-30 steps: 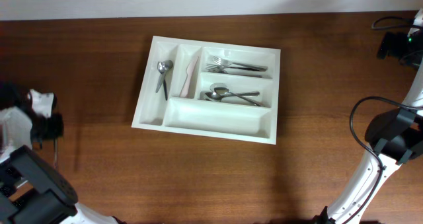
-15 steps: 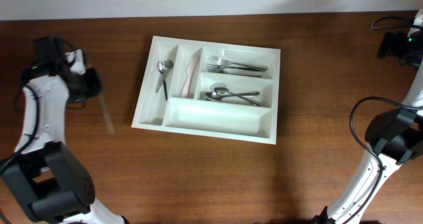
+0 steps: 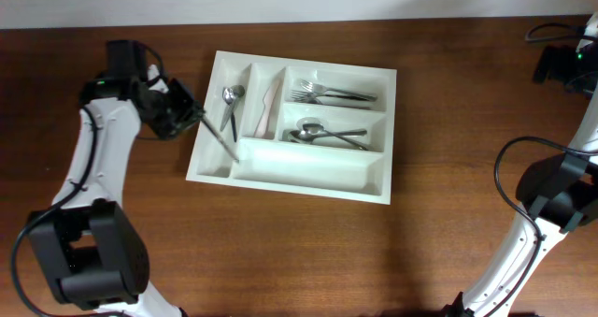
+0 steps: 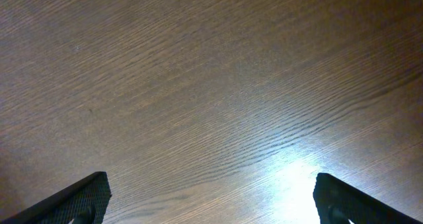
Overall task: Pack container
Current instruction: 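Lift the chopsticks with the left gripper and carry them over the tray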
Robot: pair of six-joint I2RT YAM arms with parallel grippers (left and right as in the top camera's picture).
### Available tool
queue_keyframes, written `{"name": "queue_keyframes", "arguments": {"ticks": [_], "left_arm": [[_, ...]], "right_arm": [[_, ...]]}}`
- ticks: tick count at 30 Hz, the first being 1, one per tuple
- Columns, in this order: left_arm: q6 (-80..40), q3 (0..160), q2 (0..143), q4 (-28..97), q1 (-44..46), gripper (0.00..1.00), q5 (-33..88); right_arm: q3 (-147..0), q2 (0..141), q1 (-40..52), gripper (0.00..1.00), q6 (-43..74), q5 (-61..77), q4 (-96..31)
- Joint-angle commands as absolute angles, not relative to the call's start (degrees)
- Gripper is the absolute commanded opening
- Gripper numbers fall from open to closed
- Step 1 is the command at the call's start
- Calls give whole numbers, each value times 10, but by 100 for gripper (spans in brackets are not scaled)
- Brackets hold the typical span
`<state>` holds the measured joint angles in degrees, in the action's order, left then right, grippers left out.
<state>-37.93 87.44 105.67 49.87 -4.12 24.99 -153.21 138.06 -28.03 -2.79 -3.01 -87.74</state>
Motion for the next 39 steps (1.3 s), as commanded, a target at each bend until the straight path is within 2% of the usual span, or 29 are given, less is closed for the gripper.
{"name": "queue_keyframes", "arguments": {"ticks": [1,7,19,29,39], "left_arm": [[-431,886,1060,489,-9,2,273],[-467,886,1060,489,47,2,283],[-688,886,1060,515,170,2,307],[-850,886,1060,519,215,2,295],[-894,885,1060,601,221,2,171]], "right_arm": [[-1530,1384,-278,99,-23,-33,-875],[-1530,1384,-278,99,-23,-33,-875],[-1530,1384,-278,99,-23,-33,-875],[-1530,1384,-278,99,-23,-33,-875],[-1530,1384,-278,99,-23,-33,-875]]}}
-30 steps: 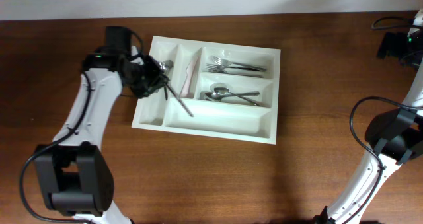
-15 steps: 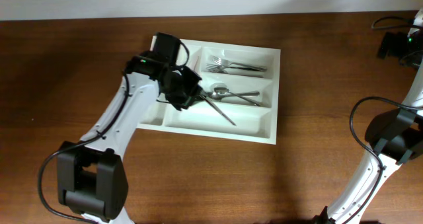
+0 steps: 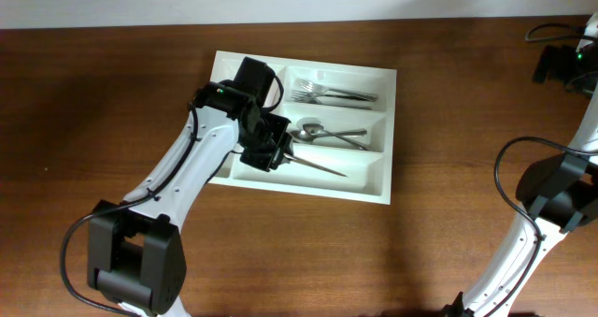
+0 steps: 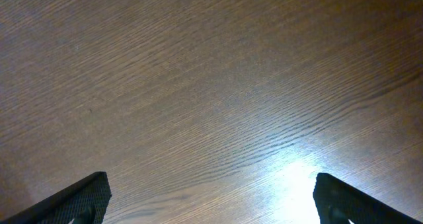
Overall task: Pack container
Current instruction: 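Lift the chopsticks with the left gripper and carry them over the tray, then lower the chopsticks into the long bottom compartment and open the gripper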
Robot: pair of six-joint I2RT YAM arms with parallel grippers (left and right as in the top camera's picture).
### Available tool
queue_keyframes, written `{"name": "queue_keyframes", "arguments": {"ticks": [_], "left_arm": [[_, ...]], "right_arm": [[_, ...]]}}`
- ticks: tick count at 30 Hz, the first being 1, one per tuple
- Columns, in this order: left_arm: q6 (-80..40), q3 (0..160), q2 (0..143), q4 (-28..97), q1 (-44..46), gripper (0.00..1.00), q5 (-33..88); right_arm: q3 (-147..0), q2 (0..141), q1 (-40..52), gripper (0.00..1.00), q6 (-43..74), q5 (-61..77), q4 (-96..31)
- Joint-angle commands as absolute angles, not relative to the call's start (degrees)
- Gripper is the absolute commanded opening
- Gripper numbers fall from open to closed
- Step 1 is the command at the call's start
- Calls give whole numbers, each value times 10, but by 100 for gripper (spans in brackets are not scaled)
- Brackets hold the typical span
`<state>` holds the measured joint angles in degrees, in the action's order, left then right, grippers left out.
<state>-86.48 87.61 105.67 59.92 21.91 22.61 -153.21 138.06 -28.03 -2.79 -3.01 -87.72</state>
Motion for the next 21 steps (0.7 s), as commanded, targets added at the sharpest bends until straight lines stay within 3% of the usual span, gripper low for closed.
{"name": "queue_keyframes", "arguments": {"ticks": [1,21], "left_arm": [[-898,885,1060,601,221,2,159],[-968,884,1099,547,250,2,152]], "right_arm": [[-1530,1384,-278,98,-23,-33,-875],[-1530,1384,-278,99,-23,-33,-875]]}}
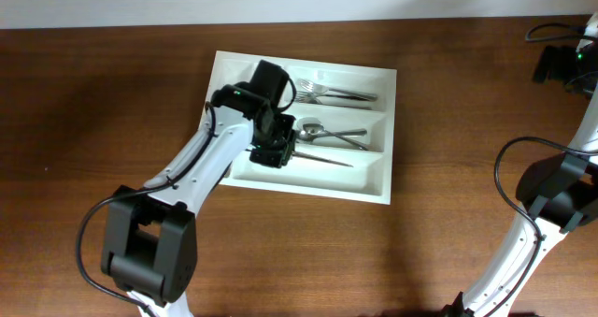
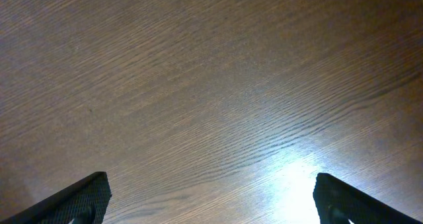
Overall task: Pack container
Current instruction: 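Lower the chopsticks into the long bottom compartment and open the gripper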
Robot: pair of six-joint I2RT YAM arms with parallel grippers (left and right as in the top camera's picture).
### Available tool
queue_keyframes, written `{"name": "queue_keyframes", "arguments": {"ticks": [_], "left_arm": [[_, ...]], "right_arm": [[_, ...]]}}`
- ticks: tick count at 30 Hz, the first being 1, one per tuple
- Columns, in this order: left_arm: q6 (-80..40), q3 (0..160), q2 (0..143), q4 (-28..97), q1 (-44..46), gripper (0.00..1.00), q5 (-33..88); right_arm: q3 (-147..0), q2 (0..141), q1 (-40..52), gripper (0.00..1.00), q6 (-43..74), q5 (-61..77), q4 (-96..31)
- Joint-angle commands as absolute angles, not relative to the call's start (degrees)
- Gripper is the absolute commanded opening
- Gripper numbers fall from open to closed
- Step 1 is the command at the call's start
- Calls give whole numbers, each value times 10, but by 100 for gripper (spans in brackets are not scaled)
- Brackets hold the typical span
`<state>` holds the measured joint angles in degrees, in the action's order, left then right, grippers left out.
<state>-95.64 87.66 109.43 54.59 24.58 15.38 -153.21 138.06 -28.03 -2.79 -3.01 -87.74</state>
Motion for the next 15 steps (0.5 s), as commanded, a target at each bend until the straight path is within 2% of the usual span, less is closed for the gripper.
{"name": "queue_keyframes", "arguments": {"ticks": [1,8,15], "left_arm": [[-968,884,1099,548,252,2,152],[-968,882,1099,554,257,2,149],[-969,882,1100,566,258,7,136]], "right_arm": [[-1530,1384,-278,99,-23,-33,-875],[-1530,1384,-278,99,-23,-33,-875],[-1530,1384,-278,99,-23,-33,-875]]}}
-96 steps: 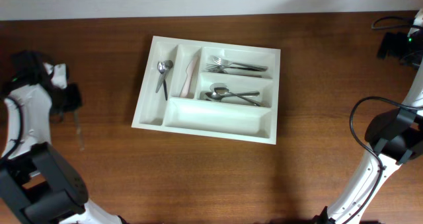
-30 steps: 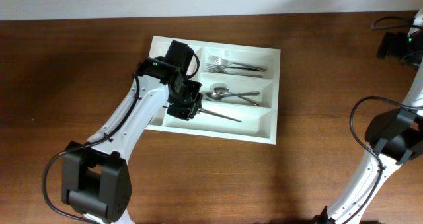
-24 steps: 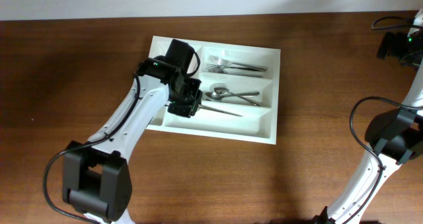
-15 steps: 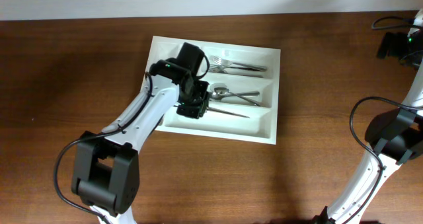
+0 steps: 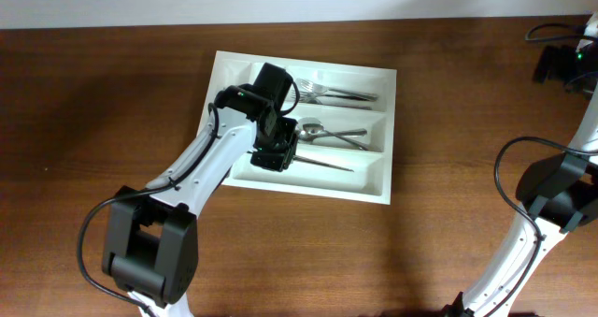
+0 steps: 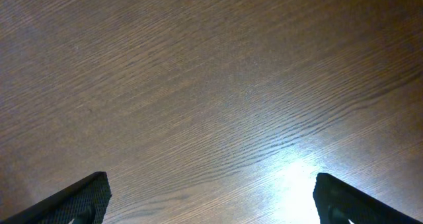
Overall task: Pack container
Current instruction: 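Lower the chopsticks into the long bottom compartment and open the gripper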
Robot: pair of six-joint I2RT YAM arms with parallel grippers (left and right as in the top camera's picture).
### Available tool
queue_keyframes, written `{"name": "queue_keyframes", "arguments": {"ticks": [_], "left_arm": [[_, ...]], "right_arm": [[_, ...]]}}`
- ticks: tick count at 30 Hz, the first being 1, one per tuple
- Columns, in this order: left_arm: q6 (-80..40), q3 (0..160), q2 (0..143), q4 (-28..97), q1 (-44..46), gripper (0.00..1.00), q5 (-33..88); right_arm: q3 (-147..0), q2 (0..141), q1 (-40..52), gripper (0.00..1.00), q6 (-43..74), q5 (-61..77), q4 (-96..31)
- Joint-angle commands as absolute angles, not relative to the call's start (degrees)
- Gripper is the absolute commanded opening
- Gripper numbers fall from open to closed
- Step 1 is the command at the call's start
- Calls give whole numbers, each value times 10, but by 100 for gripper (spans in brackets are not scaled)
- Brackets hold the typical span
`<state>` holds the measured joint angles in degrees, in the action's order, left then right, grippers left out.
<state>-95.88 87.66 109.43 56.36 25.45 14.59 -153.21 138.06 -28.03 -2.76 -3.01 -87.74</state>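
The white cutlery tray [image 5: 388, 135] lies at the table's middle. Forks [image 5: 332, 94] fill its far right compartment and spoons [image 5: 327, 135] the one below. My left gripper [image 5: 280, 151] is low over the long front compartment, shut on the handle end of a thin metal knife [image 5: 327, 163] that points right along that compartment. The arm hides the tray's left compartments. My right gripper [image 6: 211, 207] is open over bare wood, its two fingertips [image 6: 86, 197] wide apart at the frame's lower corners, with nothing between them.
Dark wooden table [image 5: 448, 233] all round the tray. My right arm [image 5: 551, 191] rises along the right edge, its head [image 5: 561, 64] at the far right corner by a black cable. A pale wall runs along the table's far edge.
My left gripper and the knife have sunk very slightly towards the floor of the front compartment. The right gripper has not moved.
My left gripper first held the knife at the tray's left edge, by the spoon slot. Then it was over the tray with the knife angled across the front compartment. Later the knife lay nearly level along that compartment, as it does now. The right arm stayed still.
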Motion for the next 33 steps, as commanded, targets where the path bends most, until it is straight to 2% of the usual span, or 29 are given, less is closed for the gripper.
{"name": "queue_keyframes", "arguments": {"ticks": [1,29,31,33], "left_arm": [[-969,882,1100,566,258,7,134],[-983,882,1136,563,259,8,121],[-983,882,1136,562,259,11,121],[-983,882,1136,562,259,22,121]], "right_arm": [[-1530,1384,-278,99,-23,-33,-875],[-1530,1384,-278,99,-23,-33,-875],[-1530,1384,-278,99,-23,-33,-875],[-1530,1384,-278,99,-23,-33,-875]]}}
